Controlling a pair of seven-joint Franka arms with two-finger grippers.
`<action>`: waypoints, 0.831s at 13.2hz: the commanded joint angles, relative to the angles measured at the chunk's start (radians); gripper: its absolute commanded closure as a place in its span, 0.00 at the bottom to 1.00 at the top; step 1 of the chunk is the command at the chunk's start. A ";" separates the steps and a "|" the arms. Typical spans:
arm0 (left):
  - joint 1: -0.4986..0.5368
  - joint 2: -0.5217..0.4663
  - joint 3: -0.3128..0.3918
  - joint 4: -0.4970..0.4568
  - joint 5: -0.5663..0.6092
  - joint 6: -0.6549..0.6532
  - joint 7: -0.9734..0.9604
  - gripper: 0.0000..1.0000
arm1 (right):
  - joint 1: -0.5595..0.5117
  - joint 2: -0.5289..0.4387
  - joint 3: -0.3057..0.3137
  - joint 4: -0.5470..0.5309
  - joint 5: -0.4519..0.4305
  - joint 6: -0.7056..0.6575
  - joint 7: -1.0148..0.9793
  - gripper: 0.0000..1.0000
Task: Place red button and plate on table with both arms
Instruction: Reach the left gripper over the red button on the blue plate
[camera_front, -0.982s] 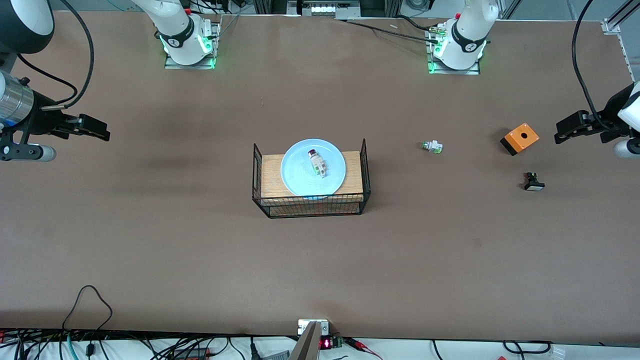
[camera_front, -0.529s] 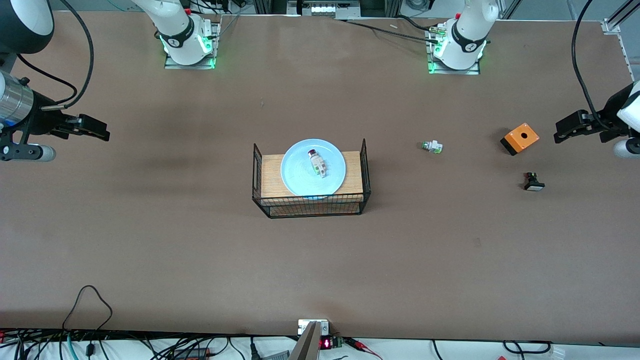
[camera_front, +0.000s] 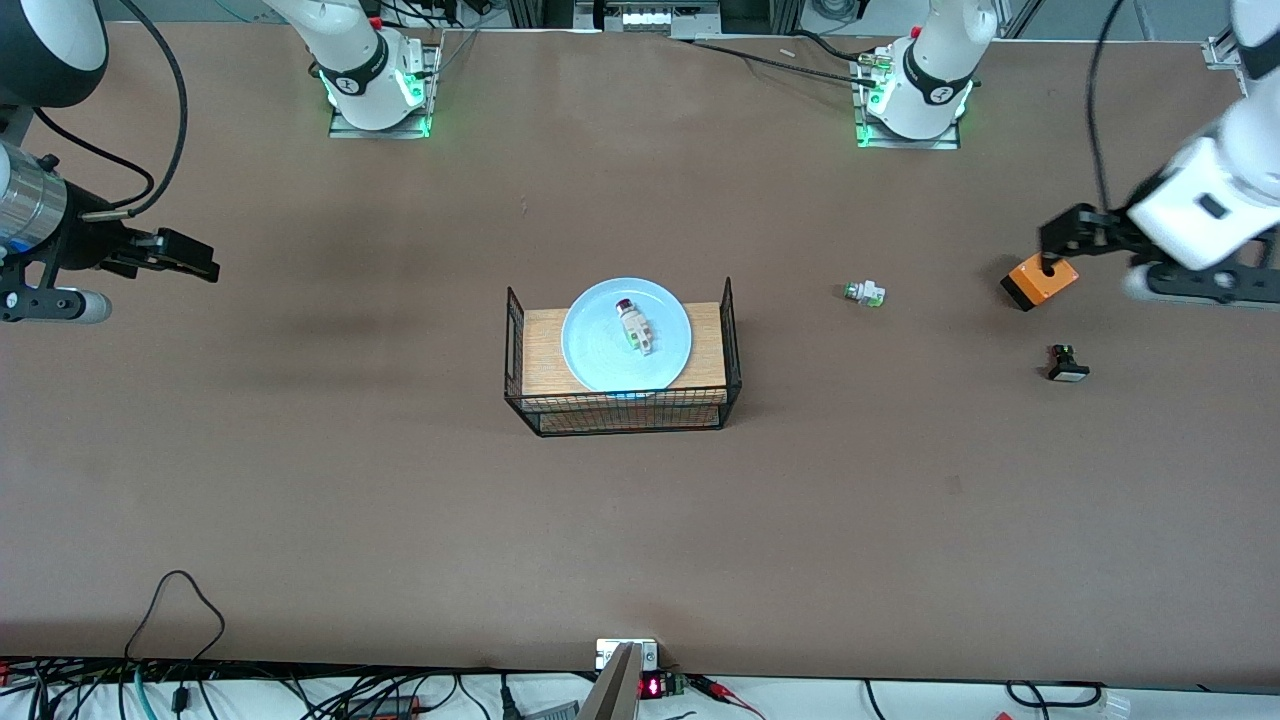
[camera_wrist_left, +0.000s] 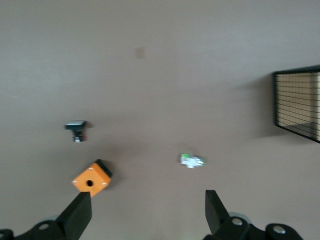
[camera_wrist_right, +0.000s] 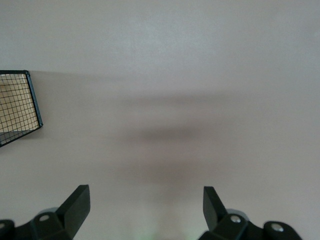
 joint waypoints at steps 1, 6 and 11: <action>0.004 0.016 -0.080 -0.013 -0.059 -0.004 -0.060 0.00 | -0.007 0.008 0.008 0.025 -0.009 -0.016 0.003 0.00; -0.032 0.126 -0.295 0.014 -0.043 0.054 -0.398 0.00 | -0.009 0.016 0.006 0.024 -0.008 -0.019 -0.001 0.00; -0.212 0.275 -0.295 0.127 -0.043 0.112 -0.561 0.00 | -0.004 0.016 0.008 0.025 -0.008 -0.019 0.001 0.00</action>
